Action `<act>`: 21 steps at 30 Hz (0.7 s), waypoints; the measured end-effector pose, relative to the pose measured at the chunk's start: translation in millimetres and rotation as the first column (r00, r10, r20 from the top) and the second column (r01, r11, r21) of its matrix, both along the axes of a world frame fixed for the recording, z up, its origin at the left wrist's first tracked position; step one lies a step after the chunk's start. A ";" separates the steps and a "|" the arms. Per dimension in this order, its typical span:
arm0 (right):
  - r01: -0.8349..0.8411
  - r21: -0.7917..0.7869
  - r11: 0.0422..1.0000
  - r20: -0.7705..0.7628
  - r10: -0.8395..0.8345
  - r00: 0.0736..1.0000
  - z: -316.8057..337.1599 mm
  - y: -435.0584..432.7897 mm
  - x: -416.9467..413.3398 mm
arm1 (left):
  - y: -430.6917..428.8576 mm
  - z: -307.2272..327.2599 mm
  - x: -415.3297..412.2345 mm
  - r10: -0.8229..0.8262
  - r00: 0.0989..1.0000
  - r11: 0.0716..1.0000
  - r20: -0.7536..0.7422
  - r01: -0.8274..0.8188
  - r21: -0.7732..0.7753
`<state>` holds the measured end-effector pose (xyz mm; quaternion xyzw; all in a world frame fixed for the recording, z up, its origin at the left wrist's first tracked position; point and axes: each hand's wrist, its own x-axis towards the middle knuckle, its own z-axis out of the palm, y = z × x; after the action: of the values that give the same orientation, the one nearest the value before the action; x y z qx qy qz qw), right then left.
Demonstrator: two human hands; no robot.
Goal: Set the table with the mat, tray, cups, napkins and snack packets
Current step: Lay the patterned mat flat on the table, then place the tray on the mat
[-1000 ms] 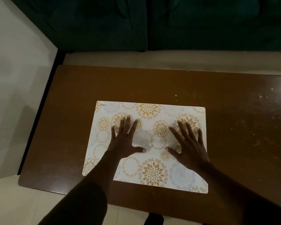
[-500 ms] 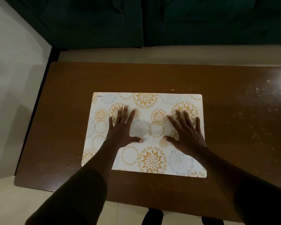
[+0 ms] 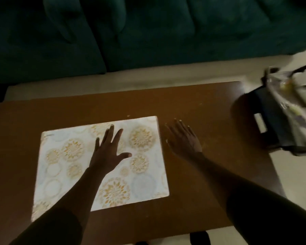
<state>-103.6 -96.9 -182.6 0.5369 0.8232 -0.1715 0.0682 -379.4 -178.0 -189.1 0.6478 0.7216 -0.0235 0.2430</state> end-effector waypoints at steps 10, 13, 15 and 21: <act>0.281 0.140 0.950 -0.042 -0.278 0.960 61.2 41.8 206.8 | 124.5 52.4 223.3 -0.080 0.988 0.994 0.129 0.069 0.084; 0.355 0.147 0.923 -0.061 -0.349 0.935 71.6 52.7 271.8 | 147.4 58.3 292.6 -0.059 0.974 0.997 0.220 0.046 0.063; 0.420 0.151 0.895 -0.051 -0.417 0.907 73.5 58.3 310.7 | 160.7 60.3 337.2 -0.042 0.962 0.998 0.271 0.029 0.051; 0.554 0.164 0.816 -0.080 -0.549 0.832 59.2 60.6 390.7 | 189.7 63.1 444.6 0.246 0.775 0.968 0.582 -0.222 -0.114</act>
<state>287.0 -36.3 -123.3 0.7537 0.6453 -0.1164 -0.0451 65.2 11.7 -126.0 0.5232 0.6839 0.1957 0.4693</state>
